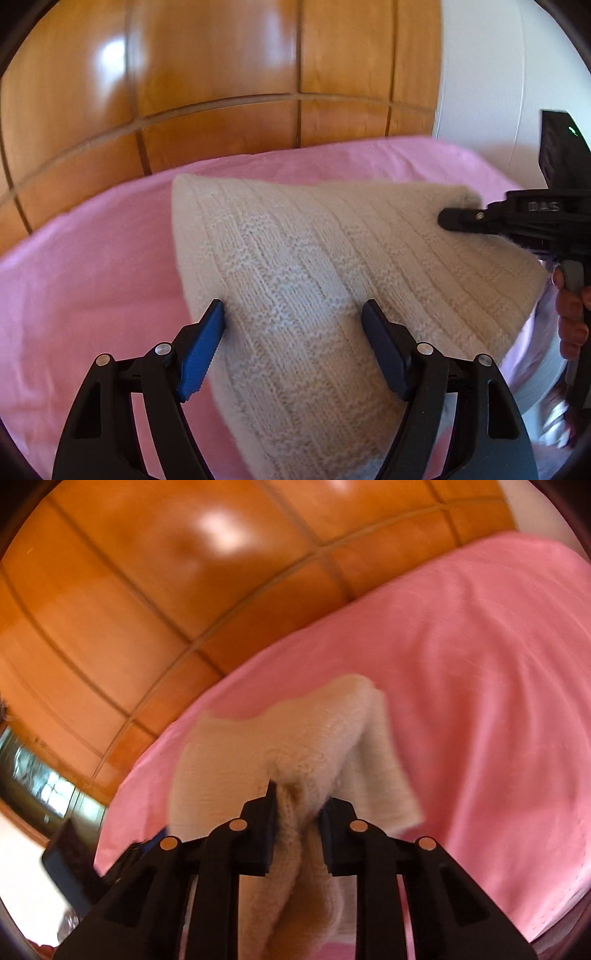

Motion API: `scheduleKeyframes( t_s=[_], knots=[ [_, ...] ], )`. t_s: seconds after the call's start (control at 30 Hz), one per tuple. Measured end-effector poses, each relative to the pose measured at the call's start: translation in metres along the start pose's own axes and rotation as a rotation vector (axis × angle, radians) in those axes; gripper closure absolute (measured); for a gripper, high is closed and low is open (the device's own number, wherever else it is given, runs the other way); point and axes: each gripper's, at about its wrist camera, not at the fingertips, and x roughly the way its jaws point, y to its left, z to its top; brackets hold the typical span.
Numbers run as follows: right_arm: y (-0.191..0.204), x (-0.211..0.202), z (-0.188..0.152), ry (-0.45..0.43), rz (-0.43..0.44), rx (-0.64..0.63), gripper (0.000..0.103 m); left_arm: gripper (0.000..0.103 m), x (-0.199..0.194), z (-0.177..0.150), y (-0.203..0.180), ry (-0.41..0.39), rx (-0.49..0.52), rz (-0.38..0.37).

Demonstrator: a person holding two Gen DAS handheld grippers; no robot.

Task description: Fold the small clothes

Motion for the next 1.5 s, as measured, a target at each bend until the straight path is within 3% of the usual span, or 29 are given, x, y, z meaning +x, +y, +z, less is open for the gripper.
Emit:
scheduleKeyframes(
  t_s=[0.03,0.1,0.2,0.23,0.27,0.33,0.43,0.53,0.63,0.7,0.77,0.83,0.9,0.97,1.07,1.13,1.23,1.33,1.5],
  knots=[
    [-0.01,0.009,-0.006,0.021,-0.012,0.017,0.083,0.028,0.001,-0.004,-0.005,-0.006,0.023,0.024],
    [-0.022,0.014,-0.017,-0.028,0.013,0.031,0.073,0.027,0.003,-0.012,-0.015,-0.02,0.08,0.076],
    [-0.018,0.009,-0.027,-0.084,-0.014,0.003,0.058,0.027,-0.001,-0.017,-0.015,-0.027,0.085,0.082],
    [-0.015,0.006,-0.027,-0.087,-0.031,-0.004,0.05,0.025,-0.004,-0.016,-0.012,-0.021,0.068,0.071],
    [-0.008,0.001,-0.025,-0.088,-0.075,-0.018,0.033,0.023,-0.01,-0.015,-0.007,-0.012,0.039,0.054],
    [0.006,-0.011,-0.017,-0.127,-0.175,-0.068,0.012,0.023,-0.019,-0.007,0.008,0.003,-0.065,-0.001],
    [0.031,-0.031,-0.009,-0.197,-0.322,-0.195,0.01,0.021,-0.035,0.008,0.034,-0.032,-0.18,-0.01],
    [0.061,-0.044,0.003,-0.255,-0.335,-0.266,0.002,0.019,-0.037,0.031,0.05,-0.057,-0.218,0.042],
    [0.09,-0.027,0.014,-0.247,-0.328,-0.336,0.002,0.019,-0.025,0.057,0.059,-0.064,-0.237,0.085],
    [0.099,-0.005,0.019,-0.212,-0.368,-0.375,0.004,0.019,-0.01,0.071,0.058,-0.04,-0.222,0.122],
    [0.098,0.019,0.024,-0.17,-0.357,-0.388,0.032,0.019,0.005,0.081,0.055,-0.005,-0.208,0.138],
    [0.09,0.031,0.024,-0.129,-0.351,-0.39,0.052,0.019,0.022,0.083,0.052,0.03,-0.191,0.127],
    [0.072,0.043,0.018,-0.092,-0.395,-0.383,0.059,0.019,0.038,0.073,0.049,0.079,-0.173,0.145],
    [0.05,0.046,0.009,-0.082,-0.435,-0.355,0.057,0.019,0.042,0.049,0.051,0.068,-0.2,0.112],
    [0.015,0.039,-0.014,-0.139,-0.368,-0.269,0.048,0.019,0.04,0.021,0.055,0.044,-0.266,0.046],
    [0.004,0.039,-0.017,-0.17,-0.338,-0.223,0.046,0.018,0.045,0.021,0.056,0.045,-0.285,0.042],
    [-0.001,0.047,-0.004,-0.152,-0.334,-0.189,0.038,0.013,0.067,0.034,0.059,0.108,-0.279,0.036],
    [-0.012,0.049,0.004,-0.129,-0.286,-0.13,0.032,0.009,0.082,0.036,0.074,0.161,-0.346,-0.054],
    [-0.011,0.041,-0.002,-0.153,-0.296,-0.138,0.027,0.009,0.062,0.023,0.072,0.095,-0.341,-0.064]
  ],
)
